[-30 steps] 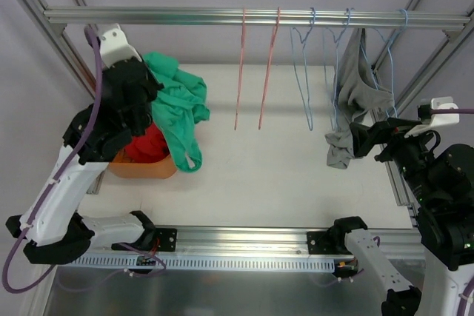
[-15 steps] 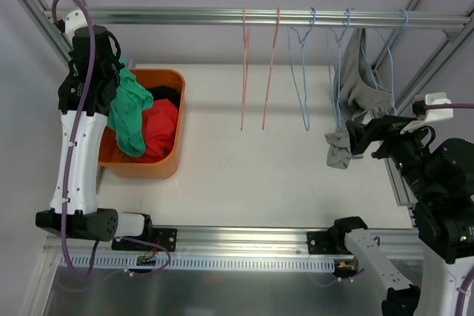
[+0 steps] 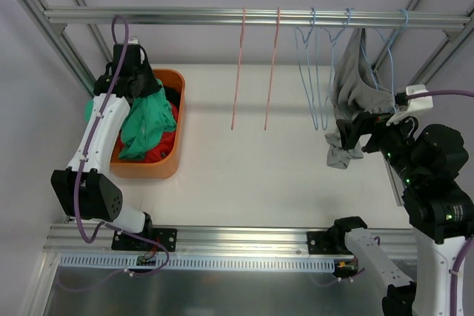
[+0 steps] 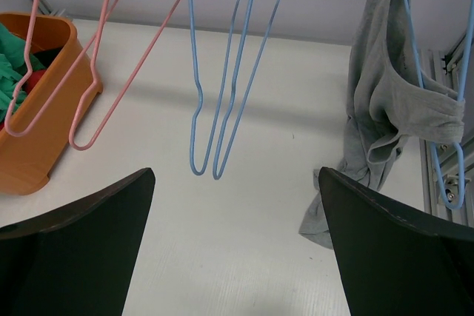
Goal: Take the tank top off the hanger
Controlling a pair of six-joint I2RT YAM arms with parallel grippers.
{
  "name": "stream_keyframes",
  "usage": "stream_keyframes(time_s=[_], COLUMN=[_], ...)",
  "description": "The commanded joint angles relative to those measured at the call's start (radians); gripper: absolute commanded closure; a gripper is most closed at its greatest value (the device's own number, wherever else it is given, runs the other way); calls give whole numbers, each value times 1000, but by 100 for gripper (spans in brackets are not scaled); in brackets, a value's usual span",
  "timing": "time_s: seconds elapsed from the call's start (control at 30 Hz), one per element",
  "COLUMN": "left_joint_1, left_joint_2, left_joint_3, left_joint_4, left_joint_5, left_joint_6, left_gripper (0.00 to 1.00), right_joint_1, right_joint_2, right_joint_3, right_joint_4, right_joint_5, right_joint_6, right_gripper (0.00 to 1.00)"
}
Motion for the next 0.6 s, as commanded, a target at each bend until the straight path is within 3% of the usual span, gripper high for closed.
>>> stream_keyframes(time_s=[0.0, 0.17, 0.33, 0.57], left_joint_1=[-20, -101, -54, 59], left_joint_2=[-20, -108, -134, -89], left_joint_3=[37, 105, 126, -6], left_joint_4=[80, 80, 71, 45], left_joint_5=[217, 164, 91, -2], left_joint_6=[12, 67, 26, -127], left_gripper=[100, 100, 100, 100], right_joint_1=[-5, -5, -5, -5], right_joint_2=[16, 22, 21, 13], right_joint_3=[-10, -21, -22, -27], right_joint_4=[70, 70, 70, 70], right_joint_5=[-29, -17, -28, -33], right_joint_6=[13, 3, 6, -1], right_gripper=[0, 1, 0, 1])
